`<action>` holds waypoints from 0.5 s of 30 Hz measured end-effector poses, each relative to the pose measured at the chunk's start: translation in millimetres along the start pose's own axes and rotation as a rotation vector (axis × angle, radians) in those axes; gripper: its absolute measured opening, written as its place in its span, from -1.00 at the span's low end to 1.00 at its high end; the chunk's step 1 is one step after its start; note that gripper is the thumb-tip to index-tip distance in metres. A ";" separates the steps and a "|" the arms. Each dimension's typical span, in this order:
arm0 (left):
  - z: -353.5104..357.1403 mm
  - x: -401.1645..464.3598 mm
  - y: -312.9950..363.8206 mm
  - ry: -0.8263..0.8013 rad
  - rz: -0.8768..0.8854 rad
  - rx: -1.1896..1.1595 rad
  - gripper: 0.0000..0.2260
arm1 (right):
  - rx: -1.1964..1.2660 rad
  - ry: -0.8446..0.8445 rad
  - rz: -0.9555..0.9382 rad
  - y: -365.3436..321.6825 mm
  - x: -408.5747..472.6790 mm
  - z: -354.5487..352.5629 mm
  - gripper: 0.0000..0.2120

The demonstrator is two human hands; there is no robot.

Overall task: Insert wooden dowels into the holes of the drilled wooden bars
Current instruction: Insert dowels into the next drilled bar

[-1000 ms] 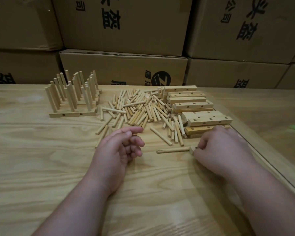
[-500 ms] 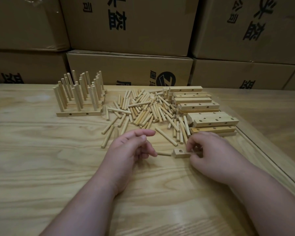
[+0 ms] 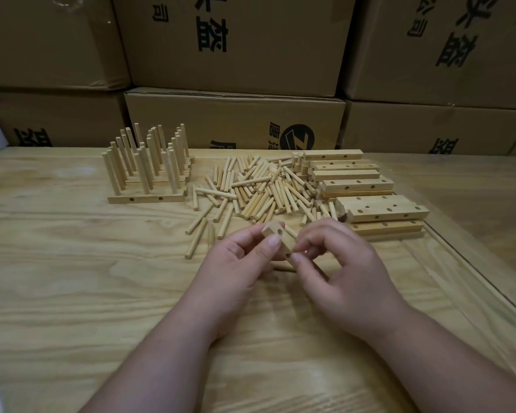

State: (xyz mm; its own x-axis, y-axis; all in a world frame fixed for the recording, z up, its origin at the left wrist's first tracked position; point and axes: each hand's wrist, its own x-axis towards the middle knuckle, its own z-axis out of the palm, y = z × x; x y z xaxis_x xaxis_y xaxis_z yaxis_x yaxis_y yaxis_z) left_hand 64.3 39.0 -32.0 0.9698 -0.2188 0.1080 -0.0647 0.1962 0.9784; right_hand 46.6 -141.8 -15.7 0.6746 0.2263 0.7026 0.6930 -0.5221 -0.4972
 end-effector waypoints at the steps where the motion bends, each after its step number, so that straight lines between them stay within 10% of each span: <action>1: -0.2 0.4 -0.6 0.009 0.005 -0.012 -0.70 | 0.019 -0.001 0.009 0.8 0.2 2.0 -0.93; 9: -1.8 4.9 5.0 0.268 -0.039 -0.344 -0.71 | -0.008 0.034 0.279 12.2 -1.9 5.8 -0.74; 15: 1.1 2.8 11.5 0.305 -0.071 -0.385 -0.73 | -0.254 -0.336 0.363 21.0 -0.7 15.5 -0.67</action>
State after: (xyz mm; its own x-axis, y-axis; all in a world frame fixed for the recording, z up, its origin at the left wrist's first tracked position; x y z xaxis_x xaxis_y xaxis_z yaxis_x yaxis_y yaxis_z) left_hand 66.1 39.5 -20.2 0.9970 0.0341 -0.0696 0.0400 0.5426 0.8391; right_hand 64.6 -140.2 -34.5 0.9314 0.2229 0.2878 0.3459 -0.7881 -0.5092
